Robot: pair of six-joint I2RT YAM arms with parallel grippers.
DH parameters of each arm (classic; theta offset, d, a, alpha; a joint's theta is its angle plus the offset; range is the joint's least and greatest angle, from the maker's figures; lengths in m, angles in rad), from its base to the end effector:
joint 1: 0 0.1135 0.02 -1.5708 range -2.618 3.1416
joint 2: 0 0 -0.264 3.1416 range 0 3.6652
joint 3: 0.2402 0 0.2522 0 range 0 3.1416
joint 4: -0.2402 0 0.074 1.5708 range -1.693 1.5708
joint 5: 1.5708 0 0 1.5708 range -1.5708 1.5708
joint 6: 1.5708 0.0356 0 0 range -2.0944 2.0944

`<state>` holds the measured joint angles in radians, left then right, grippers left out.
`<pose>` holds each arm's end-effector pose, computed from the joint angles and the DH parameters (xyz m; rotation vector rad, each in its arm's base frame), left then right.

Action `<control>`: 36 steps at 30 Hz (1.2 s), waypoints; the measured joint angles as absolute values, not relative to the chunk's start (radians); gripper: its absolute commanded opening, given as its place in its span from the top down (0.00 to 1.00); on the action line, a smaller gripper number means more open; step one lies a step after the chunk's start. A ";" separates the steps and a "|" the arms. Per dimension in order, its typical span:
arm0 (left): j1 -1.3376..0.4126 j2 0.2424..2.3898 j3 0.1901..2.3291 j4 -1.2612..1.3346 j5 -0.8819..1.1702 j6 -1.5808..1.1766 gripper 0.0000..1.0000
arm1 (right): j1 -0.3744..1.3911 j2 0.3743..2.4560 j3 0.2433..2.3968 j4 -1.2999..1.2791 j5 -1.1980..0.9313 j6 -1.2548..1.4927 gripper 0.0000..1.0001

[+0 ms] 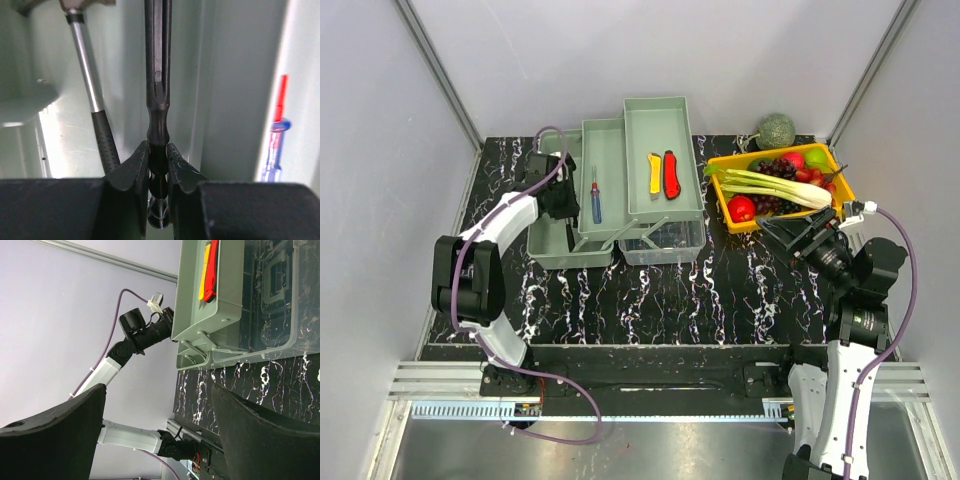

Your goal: Pack the tool kit

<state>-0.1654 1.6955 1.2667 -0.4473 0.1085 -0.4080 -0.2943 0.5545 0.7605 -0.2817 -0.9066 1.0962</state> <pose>0.3649 -0.0648 0.2441 -0.2515 2.4656 -0.3828 0.1218 -0.0076 0.3541 0.4817 1.7332 1.3285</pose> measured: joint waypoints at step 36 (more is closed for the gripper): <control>-0.136 1.706 1.233 -0.372 0.184 -0.441 0.58 | -0.294 0.537 0.734 -0.288 -0.905 1.106 0.10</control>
